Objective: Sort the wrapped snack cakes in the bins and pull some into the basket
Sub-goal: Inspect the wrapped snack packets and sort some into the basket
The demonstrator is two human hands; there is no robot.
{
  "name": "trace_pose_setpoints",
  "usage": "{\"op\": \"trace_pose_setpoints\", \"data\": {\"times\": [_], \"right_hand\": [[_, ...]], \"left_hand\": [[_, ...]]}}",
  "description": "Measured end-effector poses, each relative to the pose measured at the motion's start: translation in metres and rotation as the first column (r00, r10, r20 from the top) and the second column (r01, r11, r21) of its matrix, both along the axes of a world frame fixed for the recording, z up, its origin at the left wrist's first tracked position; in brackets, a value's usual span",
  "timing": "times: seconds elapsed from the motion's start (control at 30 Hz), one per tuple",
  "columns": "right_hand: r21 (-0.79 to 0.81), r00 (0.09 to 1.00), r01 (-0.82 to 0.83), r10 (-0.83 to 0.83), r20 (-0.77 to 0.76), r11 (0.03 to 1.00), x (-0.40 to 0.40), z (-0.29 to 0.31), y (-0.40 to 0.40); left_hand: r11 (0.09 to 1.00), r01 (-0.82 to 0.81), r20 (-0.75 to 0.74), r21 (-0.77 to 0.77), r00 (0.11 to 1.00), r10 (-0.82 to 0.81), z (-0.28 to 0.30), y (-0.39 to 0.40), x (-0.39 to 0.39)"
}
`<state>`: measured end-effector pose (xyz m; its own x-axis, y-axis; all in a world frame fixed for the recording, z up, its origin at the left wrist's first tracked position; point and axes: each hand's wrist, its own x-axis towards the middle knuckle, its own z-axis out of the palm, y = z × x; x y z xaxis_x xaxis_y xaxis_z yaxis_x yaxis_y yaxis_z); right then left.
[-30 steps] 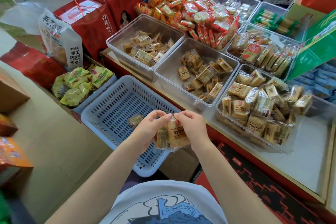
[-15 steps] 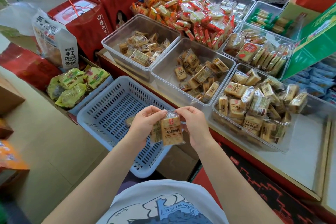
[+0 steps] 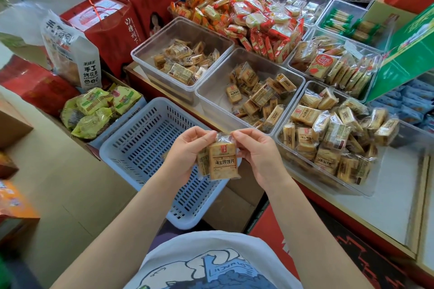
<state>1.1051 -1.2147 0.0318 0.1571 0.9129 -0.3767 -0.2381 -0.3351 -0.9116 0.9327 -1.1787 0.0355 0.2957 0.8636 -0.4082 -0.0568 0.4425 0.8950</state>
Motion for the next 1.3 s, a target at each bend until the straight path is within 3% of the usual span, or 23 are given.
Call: {"op": "trace_pose_setpoints", "data": {"times": [0.1, 0.23, 0.33, 0.43, 0.57, 0.77, 1.03, 1.17, 1.3], "right_hand": [[-0.003, 0.999, -0.004, 0.004, 0.036, 1.0, 0.002, -0.001, 0.001], [-0.058, 0.994, 0.107, -0.107, 0.008, 0.993, 0.003, -0.005, 0.006], [-0.089, 0.995, 0.095, -0.097, -0.015, 0.992, 0.001, -0.007, 0.011], [-0.1, 0.993, 0.1, -0.106, -0.052, 0.99, -0.006, -0.009, 0.013], [-0.062, 0.997, 0.069, -0.071, -0.03, 0.996, -0.004, -0.012, 0.012], [-0.127, 0.96, -0.23, 0.247, 0.136, 0.965, -0.005, -0.012, 0.006], [0.01, 0.979, -0.089, 0.086, 0.185, 0.996, -0.004, -0.013, 0.006], [0.013, 0.982, -0.033, 0.03, 0.189, 0.999, 0.001, -0.011, 0.007], [-0.008, 0.977, -0.026, 0.027, 0.212, 1.0, 0.003, -0.01, 0.007]], "left_hand": [[0.999, -0.013, -0.068, -0.046, 0.998, 0.009, -0.001, 0.004, -0.002], [0.957, -0.128, -0.138, -0.26, 0.986, 0.095, -0.005, 0.01, 0.001], [0.93, 0.015, -0.045, -0.368, 0.998, -0.034, -0.003, 0.005, 0.006], [0.941, 0.15, 0.037, -0.302, 0.989, -0.146, -0.003, 0.0, 0.009], [0.965, -0.044, -0.008, -0.258, 0.999, 0.043, -0.008, 0.006, 0.009], [0.922, -0.229, 0.018, -0.312, 0.969, 0.246, -0.002, 0.013, 0.003], [0.93, -0.131, -0.017, -0.343, 0.991, 0.133, -0.007, 0.008, 0.0], [0.949, -0.253, -0.172, -0.19, 0.96, 0.222, -0.013, 0.008, -0.006], [0.964, -0.262, -0.309, -0.038, 0.921, 0.237, -0.019, 0.015, -0.014]]}}
